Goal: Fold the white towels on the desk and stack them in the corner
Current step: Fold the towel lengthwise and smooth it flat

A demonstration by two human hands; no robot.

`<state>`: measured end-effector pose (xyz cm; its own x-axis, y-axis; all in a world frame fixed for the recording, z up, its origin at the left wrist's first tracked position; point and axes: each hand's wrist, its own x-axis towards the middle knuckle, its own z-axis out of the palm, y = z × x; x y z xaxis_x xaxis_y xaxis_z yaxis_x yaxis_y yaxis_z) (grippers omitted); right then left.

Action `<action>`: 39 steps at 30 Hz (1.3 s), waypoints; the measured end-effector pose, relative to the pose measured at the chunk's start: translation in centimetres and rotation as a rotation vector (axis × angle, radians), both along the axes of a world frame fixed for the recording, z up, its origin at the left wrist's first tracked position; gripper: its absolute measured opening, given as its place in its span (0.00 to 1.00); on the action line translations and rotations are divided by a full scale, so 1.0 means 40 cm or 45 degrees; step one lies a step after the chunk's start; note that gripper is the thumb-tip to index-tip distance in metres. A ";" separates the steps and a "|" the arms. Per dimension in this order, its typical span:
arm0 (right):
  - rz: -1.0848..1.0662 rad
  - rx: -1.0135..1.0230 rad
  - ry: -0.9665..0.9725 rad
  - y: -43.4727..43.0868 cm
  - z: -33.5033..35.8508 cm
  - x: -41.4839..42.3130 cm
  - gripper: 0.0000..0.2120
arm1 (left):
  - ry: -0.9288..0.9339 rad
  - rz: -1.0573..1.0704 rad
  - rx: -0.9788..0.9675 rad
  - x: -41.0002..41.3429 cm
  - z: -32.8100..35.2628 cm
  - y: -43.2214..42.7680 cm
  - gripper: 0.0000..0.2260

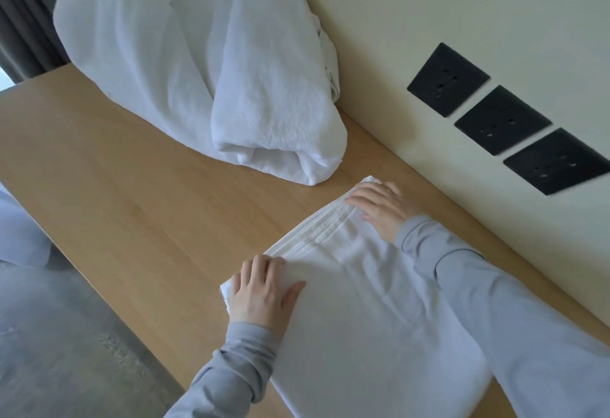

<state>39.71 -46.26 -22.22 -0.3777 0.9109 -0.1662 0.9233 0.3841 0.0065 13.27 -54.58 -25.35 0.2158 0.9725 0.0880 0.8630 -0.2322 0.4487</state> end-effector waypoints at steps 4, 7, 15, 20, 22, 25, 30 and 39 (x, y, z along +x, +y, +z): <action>0.021 0.115 -0.028 0.024 0.011 -0.004 0.10 | -0.117 0.094 -0.093 -0.002 -0.017 0.024 0.23; 0.085 0.251 -0.005 0.027 0.010 -0.007 0.09 | -0.168 0.105 -0.160 -0.007 -0.021 0.038 0.19; 0.098 0.033 -0.065 0.057 0.011 -0.004 0.04 | -0.210 0.044 -0.082 -0.022 -0.023 0.044 0.24; 0.155 -0.047 -0.038 0.072 0.018 -0.002 0.04 | -0.225 0.007 -0.163 -0.026 -0.027 0.040 0.17; 0.144 -0.044 -0.050 0.068 0.020 0.001 0.03 | -0.263 0.004 -0.200 -0.023 -0.022 0.042 0.15; 0.089 -0.038 -0.031 0.064 0.022 0.010 0.04 | -0.272 -0.013 -0.208 -0.027 -0.018 0.049 0.15; -0.092 -0.086 -0.085 0.078 0.015 0.017 0.02 | -0.240 0.025 -0.295 -0.042 -0.019 0.077 0.12; -0.230 -0.082 -0.082 0.113 -0.016 -0.002 0.08 | -0.140 -0.036 -0.177 -0.050 -0.015 0.073 0.16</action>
<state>39.64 -41.73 -22.86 -0.1957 0.9495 -0.2451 0.9757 0.2136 0.0485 11.27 -51.65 -25.94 0.2397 0.9706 -0.0222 0.8011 -0.1848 0.5693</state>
